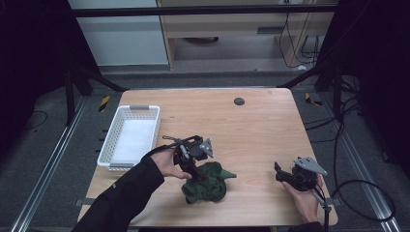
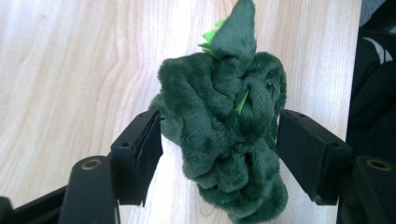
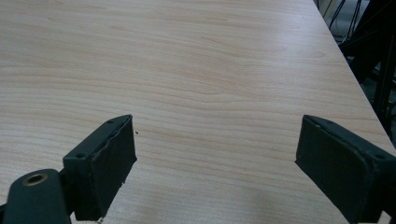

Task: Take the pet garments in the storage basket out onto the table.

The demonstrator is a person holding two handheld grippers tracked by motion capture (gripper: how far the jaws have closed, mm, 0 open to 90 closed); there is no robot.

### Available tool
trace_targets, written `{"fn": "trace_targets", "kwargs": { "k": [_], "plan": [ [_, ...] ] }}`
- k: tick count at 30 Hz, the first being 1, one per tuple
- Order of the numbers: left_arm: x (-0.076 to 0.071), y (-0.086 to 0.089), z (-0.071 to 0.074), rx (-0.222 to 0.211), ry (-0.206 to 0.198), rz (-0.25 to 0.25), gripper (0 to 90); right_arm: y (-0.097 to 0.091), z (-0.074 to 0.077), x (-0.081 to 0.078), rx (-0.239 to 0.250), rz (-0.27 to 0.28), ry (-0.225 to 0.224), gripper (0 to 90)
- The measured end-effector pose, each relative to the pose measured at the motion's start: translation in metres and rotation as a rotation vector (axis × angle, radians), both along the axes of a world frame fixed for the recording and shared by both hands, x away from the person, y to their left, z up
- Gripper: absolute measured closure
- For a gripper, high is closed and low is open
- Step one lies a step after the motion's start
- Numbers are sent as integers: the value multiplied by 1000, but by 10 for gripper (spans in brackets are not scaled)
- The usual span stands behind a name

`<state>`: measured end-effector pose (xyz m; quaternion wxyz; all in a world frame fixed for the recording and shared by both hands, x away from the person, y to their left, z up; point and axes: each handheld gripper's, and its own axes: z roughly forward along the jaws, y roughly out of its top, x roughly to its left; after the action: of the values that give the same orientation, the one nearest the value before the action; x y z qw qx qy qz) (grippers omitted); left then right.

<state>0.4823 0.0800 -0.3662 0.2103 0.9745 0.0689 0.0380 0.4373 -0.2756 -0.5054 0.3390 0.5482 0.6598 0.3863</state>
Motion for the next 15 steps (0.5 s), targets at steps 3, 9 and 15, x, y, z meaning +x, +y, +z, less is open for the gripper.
{"fn": "trace_targets", "kwargs": {
  "k": [3,9,15],
  "plan": [
    [0,4,6,-37,-15,19,292,0,0,0,-1,0,0,118],
    [-1,13,14,-121,-36,89,292,0,0,0,-1,0,0,117],
    [-3,25,17,-215,-70,161,299,0,0,0,-1,-1,0,117]
  ]
}}
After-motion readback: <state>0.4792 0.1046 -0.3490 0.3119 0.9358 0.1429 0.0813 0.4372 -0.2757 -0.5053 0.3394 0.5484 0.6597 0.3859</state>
